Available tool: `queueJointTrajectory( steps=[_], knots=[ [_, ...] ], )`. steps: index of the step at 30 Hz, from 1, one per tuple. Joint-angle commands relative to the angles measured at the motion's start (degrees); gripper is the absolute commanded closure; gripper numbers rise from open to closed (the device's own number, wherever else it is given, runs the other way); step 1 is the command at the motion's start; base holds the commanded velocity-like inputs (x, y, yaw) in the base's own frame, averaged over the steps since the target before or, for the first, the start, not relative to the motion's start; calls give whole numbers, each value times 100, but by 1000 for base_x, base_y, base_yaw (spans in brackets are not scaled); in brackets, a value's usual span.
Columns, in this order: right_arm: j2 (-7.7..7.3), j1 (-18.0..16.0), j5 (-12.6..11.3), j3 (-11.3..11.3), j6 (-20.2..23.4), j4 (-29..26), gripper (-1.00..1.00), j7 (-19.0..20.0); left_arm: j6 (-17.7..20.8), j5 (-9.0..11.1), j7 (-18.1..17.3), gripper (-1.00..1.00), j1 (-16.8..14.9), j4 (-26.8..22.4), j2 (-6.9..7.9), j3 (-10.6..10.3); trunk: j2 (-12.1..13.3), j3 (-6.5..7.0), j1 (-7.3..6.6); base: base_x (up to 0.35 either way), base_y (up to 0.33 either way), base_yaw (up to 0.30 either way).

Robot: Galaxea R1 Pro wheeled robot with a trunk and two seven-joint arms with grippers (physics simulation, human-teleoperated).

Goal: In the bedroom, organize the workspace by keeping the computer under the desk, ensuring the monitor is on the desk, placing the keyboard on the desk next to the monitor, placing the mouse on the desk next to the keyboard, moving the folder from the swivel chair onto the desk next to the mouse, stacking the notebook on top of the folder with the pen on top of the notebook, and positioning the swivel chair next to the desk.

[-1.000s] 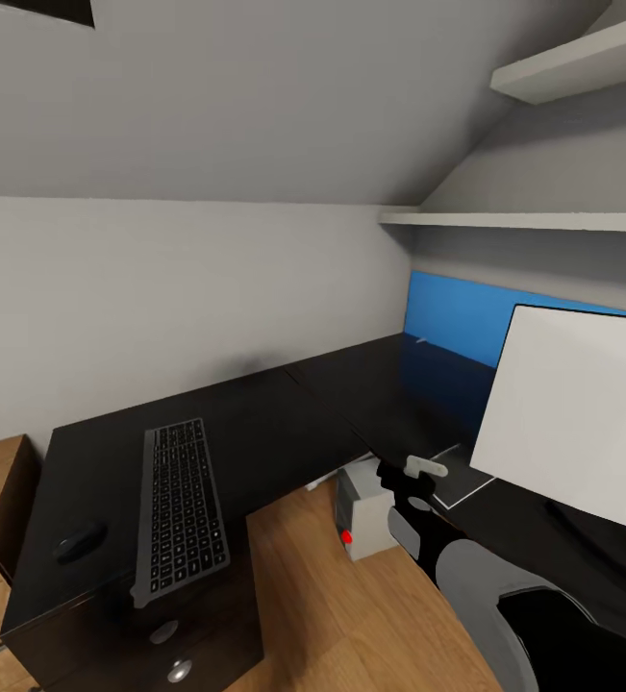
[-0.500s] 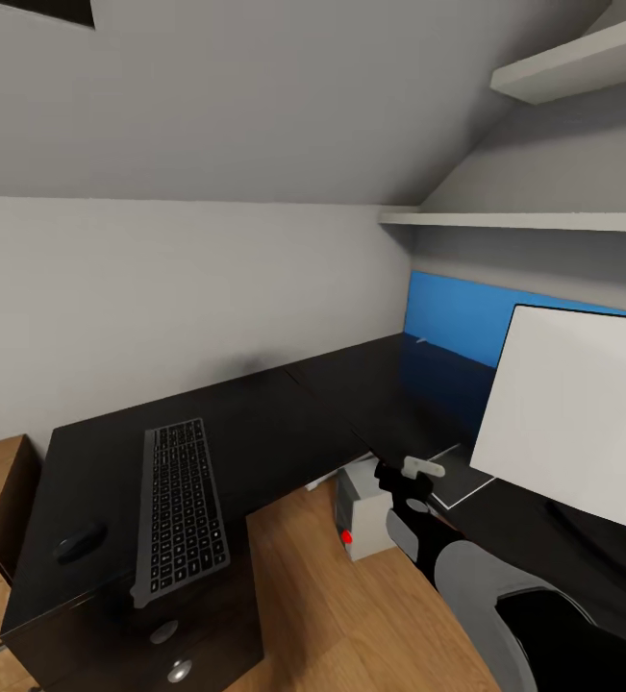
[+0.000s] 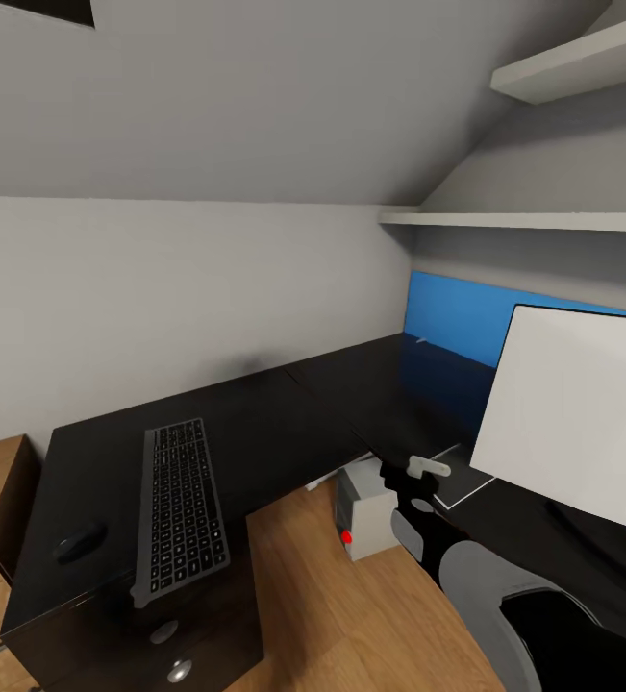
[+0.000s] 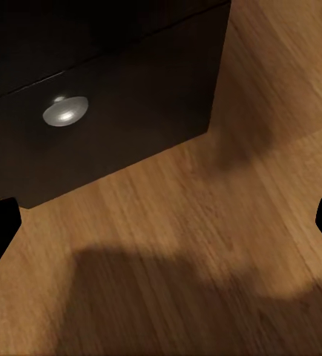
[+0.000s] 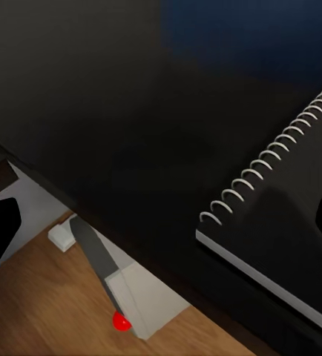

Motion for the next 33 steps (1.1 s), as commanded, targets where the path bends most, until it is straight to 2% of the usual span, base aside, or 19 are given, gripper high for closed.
queueJointTrajectory(
  steps=[1,28,33],
  knots=[
    [-2,-5,-53,49,-22,3,-100,-24,-44,61,34,-100,-7,2,5,-35,-3,-6,-1,0,0,0],
    [-12,-4,-52,41,-33,-5,-100,-32,-36,61,25,-100,-7,19,5,-35,-3,-6,-1,0,0,0],
    [-12,-4,-52,44,-140,-2,-100,-33,-36,61,25,-100,-7,19,5,-35,-3,-6,-1,0,0,0]
  ],
)
